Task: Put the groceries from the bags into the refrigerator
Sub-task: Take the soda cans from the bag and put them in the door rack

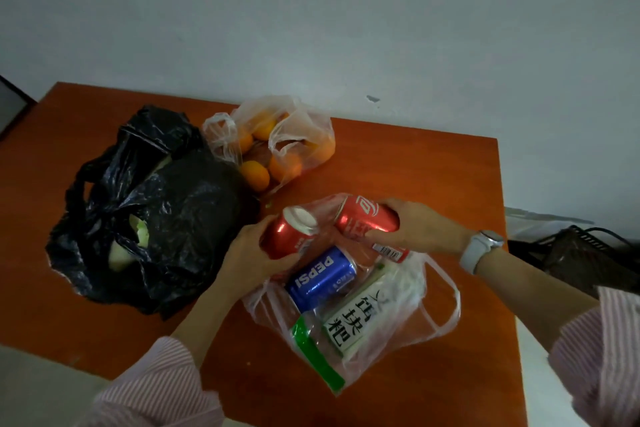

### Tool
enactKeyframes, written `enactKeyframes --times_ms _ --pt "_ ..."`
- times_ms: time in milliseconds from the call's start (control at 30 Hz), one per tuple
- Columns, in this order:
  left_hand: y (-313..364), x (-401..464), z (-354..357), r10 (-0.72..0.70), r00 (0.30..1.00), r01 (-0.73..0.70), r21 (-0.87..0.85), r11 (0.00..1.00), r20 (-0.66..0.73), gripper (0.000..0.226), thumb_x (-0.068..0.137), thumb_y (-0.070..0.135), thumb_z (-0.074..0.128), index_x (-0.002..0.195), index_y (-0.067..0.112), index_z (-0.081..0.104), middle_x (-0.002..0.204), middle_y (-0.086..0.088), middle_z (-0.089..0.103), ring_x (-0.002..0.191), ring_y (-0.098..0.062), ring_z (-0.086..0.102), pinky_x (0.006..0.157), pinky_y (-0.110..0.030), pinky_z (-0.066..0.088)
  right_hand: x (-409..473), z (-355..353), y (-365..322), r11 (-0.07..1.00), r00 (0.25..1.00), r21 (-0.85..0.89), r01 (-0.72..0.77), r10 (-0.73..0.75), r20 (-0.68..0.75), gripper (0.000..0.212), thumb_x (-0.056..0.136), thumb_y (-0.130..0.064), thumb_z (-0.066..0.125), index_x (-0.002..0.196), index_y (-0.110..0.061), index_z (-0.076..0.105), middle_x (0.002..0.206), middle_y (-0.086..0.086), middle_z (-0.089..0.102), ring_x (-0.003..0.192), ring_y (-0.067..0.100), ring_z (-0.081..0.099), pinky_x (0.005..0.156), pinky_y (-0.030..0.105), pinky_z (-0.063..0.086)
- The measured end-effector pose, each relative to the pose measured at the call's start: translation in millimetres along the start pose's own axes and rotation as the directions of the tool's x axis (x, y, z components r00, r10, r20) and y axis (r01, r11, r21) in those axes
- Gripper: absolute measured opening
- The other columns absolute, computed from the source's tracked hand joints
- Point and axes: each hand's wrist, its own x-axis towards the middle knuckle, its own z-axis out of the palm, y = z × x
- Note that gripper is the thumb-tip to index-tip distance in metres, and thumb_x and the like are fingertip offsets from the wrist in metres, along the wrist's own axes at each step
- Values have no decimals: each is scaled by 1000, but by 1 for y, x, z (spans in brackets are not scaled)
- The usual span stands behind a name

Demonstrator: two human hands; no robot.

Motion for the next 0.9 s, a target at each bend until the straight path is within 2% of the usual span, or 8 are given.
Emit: enactKeyframes --times_ms 100,267,367,467,533,633,733,900 --pt "9 -10 -6 5 992 -26 -166 986 -127 72 67 34 80 129 29 42 115 13 50 109 -8 47 93 -26 39 -20 5 -6 971 986 240 1 39 -164 58 80 -37 64 128 -13 42 101 -3 54 87 14 61 68 20 52" --pt "43 -22 -35 -1 995 -48 -494 868 -98 78 53 54 72 122 26 47 111 7 59 99 -11 60 90 -35 48 -50 24 -20 756 894 639 142 180 -411 41 80 -31 59 115 -12 46 101 5 61 89 20 65 64 20 54" --pt "60 -32 -51 -32 988 148 -837 527 154 61 56 50 75 108 28 52 100 -3 68 88 -21 67 74 -35 55 -70 37 -33 654 853 732 190 260 -453 53 75 -37 60 120 -15 42 105 4 59 94 20 63 73 27 52" --pt "62 -48 -54 -45 908 411 -866 286 416 52 69 36 63 115 20 47 110 -15 63 98 -31 62 79 -44 50 -98 60 -46 632 804 743 218 315 -504 61 68 -39 63 122 -18 42 108 4 60 96 20 63 78 30 52" --pt "54 -63 -56 -8 850 496 -797 345 526 59 70 25 64 124 17 42 115 -18 59 100 -32 61 76 -43 51 -119 85 -56 609 761 756 240 365 -536 52 74 -32 63 120 -18 44 106 4 61 94 21 63 79 32 53" --pt "35 -84 -58 60 792 460 -660 594 607 81 67 16 74 138 18 33 121 -17 54 98 -32 63 66 -39 55 -151 131 -71 551 696 794 259 463 -548 43 80 -25 61 119 -19 45 102 3 62 90 20 64 72 30 54" --pt "27 -109 -57 169 854 28 -369 929 491 83 66 18 80 135 24 33 118 -3 50 92 -19 61 60 -23 52 -181 174 -83 531 623 811 244 556 -551 39 82 -25 62 116 -23 43 104 -1 61 87 15 64 64 22 54" --pt "46 -153 -51 515 796 -470 -213 857 318 66 66 24 80 120 28 43 116 3 45 99 -13 53 73 -24 53 -246 227 -99 571 476 794 208 650 -592 50 80 -30 65 122 -28 38 108 -8 54 95 11 58 67 20 51"
